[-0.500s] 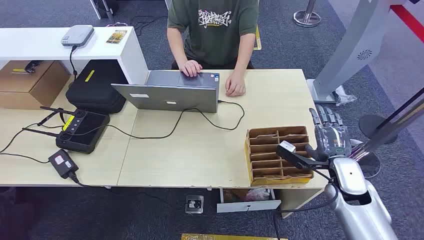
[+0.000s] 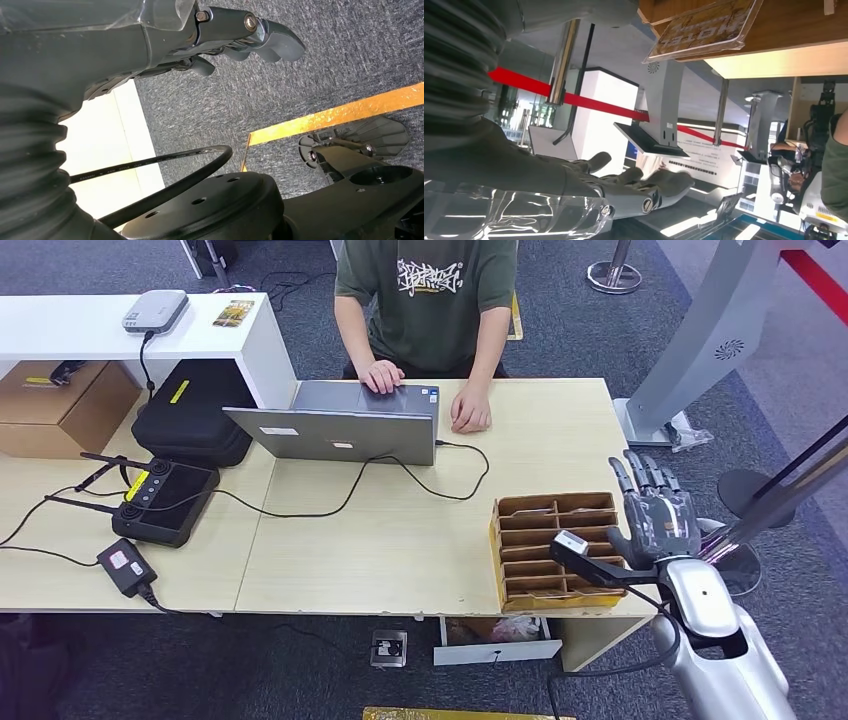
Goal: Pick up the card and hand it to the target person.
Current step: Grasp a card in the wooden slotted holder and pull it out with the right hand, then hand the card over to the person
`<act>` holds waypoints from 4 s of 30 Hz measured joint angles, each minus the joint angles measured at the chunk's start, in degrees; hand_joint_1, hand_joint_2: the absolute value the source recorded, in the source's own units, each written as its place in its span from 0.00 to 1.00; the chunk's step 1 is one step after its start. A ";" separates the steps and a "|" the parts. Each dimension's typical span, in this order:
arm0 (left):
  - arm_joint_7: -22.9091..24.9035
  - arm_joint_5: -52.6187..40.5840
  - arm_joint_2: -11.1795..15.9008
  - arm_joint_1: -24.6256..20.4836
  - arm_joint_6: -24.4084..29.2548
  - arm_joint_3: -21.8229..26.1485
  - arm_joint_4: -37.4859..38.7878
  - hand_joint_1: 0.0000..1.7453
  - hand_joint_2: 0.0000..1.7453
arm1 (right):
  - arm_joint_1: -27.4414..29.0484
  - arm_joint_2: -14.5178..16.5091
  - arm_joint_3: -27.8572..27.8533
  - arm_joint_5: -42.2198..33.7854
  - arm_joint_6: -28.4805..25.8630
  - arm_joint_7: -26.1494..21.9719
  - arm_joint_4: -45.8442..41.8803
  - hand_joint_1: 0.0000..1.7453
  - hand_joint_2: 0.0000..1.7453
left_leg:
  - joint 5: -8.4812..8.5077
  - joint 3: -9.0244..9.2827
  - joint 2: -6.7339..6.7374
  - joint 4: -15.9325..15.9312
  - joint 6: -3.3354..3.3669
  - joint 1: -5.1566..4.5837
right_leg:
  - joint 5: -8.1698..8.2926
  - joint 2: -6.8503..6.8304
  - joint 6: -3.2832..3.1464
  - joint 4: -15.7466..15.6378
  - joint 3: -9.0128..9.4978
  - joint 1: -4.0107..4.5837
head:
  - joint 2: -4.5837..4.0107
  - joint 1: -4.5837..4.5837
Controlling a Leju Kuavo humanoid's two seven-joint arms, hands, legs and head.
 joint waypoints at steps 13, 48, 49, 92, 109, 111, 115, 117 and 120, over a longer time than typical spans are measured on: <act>0.00 -0.77 0.08 -0.01 0.00 -0.02 0.00 0.00 1.00 | -1.87 0.45 0.01 -2.14 -0.15 -1.08 2.49 0.62 1.00 | 0.00 -0.02 0.00 0.00 0.00 0.00 | 0.00 -0.01 0.00 0.00 0.00 0.00 | 0.00 0.00; 0.68 -2.11 -0.05 -0.53 0.00 -0.20 0.00 0.00 1.00 | -5.46 3.52 0.01 -1.72 -0.51 -1.69 7.69 0.91 1.00 | 0.00 -0.01 -0.01 0.00 0.00 0.01 | 0.00 -0.01 0.00 0.01 0.00 0.00 | 0.00 -0.01; 0.67 -2.20 -0.06 -0.53 0.00 -0.21 0.00 0.00 1.00 | -5.26 3.52 0.01 -1.63 -0.56 -1.68 7.13 0.89 1.00 | 0.00 -0.01 -0.01 0.00 0.00 0.01 | 0.00 -0.01 0.00 0.01 0.00 0.01 | 0.00 -0.01; 0.50 -3.89 0.48 -0.79 0.00 -0.31 0.00 0.00 1.00 | -10.71 1.54 2.92 -4.54 -0.48 -3.27 -4.94 0.00 1.00 | 0.01 -0.06 -0.04 -0.01 -0.01 0.01 | 0.02 -0.07 -0.04 0.02 -0.01 0.01 | 0.00 -0.01; 0.42 -4.60 0.49 -0.83 0.00 -0.31 0.00 0.00 1.00 | -9.91 1.62 2.93 -5.31 -0.08 -2.34 -3.88 0.00 1.00 | 0.01 -0.04 -0.03 -0.01 -0.01 0.01 | 0.02 -0.06 -0.04 0.02 -0.02 0.01 | 0.00 0.00; 0.60 -4.62 0.49 -0.83 0.00 -0.31 0.00 0.00 1.00 | -9.24 1.62 2.93 -5.35 0.06 -2.21 -3.37 0.00 1.00 | 0.01 -0.04 -0.03 -0.01 -0.01 0.01 | 0.02 -0.06 -0.04 0.02 -0.02 0.01 | 0.00 -0.01; 0.68 -4.77 0.49 -0.82 0.00 -0.31 0.00 0.00 1.00 | -6.57 1.68 2.92 -7.58 -0.55 -2.58 -2.66 0.00 1.00 | 0.01 -0.05 -0.04 -0.01 0.00 0.01 | 0.01 -0.07 -0.04 0.02 -0.02 0.02 | 0.00 0.01; 0.68 -4.90 0.49 -0.81 0.00 -0.30 0.00 0.00 1.00 | -4.80 2.11 2.69 -14.61 -0.25 -5.70 -2.62 0.00 1.00 | 0.00 -0.05 -0.03 -0.01 0.00 0.02 | 0.01 -0.06 -0.04 0.02 -0.03 0.02 | 0.00 0.01; 0.68 -5.14 0.48 -0.80 0.00 -0.26 0.00 0.00 1.00 | -1.93 3.89 1.54 -31.71 1.70 -13.39 -2.95 0.00 1.00 | 0.00 -0.05 -0.03 -0.02 0.00 0.02 | 0.01 -0.04 -0.04 0.02 -0.05 0.02 | 0.00 -0.01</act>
